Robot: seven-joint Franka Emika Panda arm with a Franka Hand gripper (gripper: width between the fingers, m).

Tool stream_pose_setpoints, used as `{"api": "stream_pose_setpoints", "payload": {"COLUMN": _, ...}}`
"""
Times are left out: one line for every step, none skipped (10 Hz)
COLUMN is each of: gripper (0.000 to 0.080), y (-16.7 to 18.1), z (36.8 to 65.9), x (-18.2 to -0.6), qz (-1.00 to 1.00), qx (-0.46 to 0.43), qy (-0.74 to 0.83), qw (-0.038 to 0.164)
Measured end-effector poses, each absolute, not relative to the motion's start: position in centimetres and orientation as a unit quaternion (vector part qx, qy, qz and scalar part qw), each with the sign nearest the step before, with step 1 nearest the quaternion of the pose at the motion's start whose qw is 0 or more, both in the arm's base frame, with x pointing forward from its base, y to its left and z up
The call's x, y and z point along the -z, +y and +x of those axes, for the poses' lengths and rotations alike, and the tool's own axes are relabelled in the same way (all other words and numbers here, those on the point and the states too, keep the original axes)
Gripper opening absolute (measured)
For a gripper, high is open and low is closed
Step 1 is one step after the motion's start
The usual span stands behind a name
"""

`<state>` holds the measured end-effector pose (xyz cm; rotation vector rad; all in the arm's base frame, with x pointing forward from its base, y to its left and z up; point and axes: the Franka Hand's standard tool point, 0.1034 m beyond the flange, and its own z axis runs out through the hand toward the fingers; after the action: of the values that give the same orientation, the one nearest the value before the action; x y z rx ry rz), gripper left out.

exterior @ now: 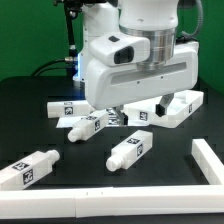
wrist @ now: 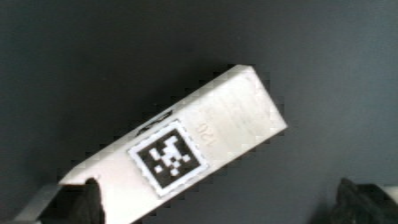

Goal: Assemble desk

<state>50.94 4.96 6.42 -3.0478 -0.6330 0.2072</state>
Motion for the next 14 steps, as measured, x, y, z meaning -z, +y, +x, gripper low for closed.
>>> {"api": "stream_pose_setpoints", "payload": {"gripper": 0.065, "y": 5.0, "z": 50.9, "x": -6.4, "qz": -0.977, "qx": -0.067, "qy": -0.202, "qw": 0.011}}
{"api": "stream_pose_setpoints", "payload": {"gripper": 0.065, "y": 5.0, "z": 50.9, "x": -6.4, "qz": -0.979, "qx": -0.067, "qy": -0.191, "qw": 0.01}}
{"api": "stream_pose_setpoints", "payload": {"gripper": 0.065, "y": 5.1, "z": 51.0, "x": -6.3, "qz": -0.987, "qx": -0.066, "qy": -0.144, "qw": 0.009}}
{"api": "stream_pose_setpoints", "payload": {"gripper": 0.065, "y": 4.8, "z": 51.2, "x": -6.0, "qz": -0.995, "qx": -0.063, "qy": -0.077, "qw": 0.006}}
{"api": "stream_pose_setpoints", "payload": {"gripper": 0.065, "y": 4.8, "z": 51.5, "x": -5.7, "qz": -0.998, "qx": -0.057, "qy": 0.017, "qw": 0.013}}
{"api": "stream_pose_setpoints", "payload": {"gripper": 0.065, "y": 4.6, "z": 52.1, "x": -5.4, "qz": -0.995, "qx": -0.044, "qy": 0.092, "qw": 0.026}}
{"api": "stream_pose_setpoints", "payload": {"gripper": 0.065, "y": 3.8, "z": 52.1, "x": -4.9, "qz": -0.991, "qx": -0.045, "qy": 0.123, "qw": 0.031}}
{"api": "stream_pose_setpoints", "payload": {"gripper": 0.065, "y": 4.2, "z": 52.1, "x": -5.0, "qz": -0.986, "qx": -0.046, "qy": 0.158, "qw": 0.03}}
{"api": "stream_pose_setpoints", "payload": {"gripper": 0.065, "y": 4.7, "z": 52.1, "x": -5.0, "qz": -0.981, "qx": -0.047, "qy": 0.187, "qw": 0.033}}
{"api": "stream_pose_setpoints", "payload": {"gripper": 0.065, "y": 4.8, "z": 52.1, "x": -4.9, "qz": -0.98, "qx": -0.048, "qy": 0.192, "qw": 0.034}}
{"api": "stream_pose_setpoints", "payload": {"gripper": 0.065, "y": 4.7, "z": 51.9, "x": -4.6, "qz": -0.98, "qx": -0.049, "qy": 0.192, "qw": 0.035}}
{"api": "stream_pose_setpoints", "payload": {"gripper": 0.065, "y": 4.3, "z": 51.4, "x": -3.3, "qz": -0.974, "qx": -0.051, "qy": 0.216, "qw": 0.039}}
{"api": "stream_pose_setpoints", "payload": {"gripper": 0.065, "y": 4.3, "z": 51.2, "x": -2.0, "qz": -0.974, "qx": -0.05, "qy": 0.218, "qw": 0.038}}
{"api": "stream_pose_setpoints", "payload": {"gripper": 0.065, "y": 4.2, "z": 51.3, "x": -1.3, "qz": -0.974, "qx": -0.036, "qy": 0.218, "qw": 0.039}}
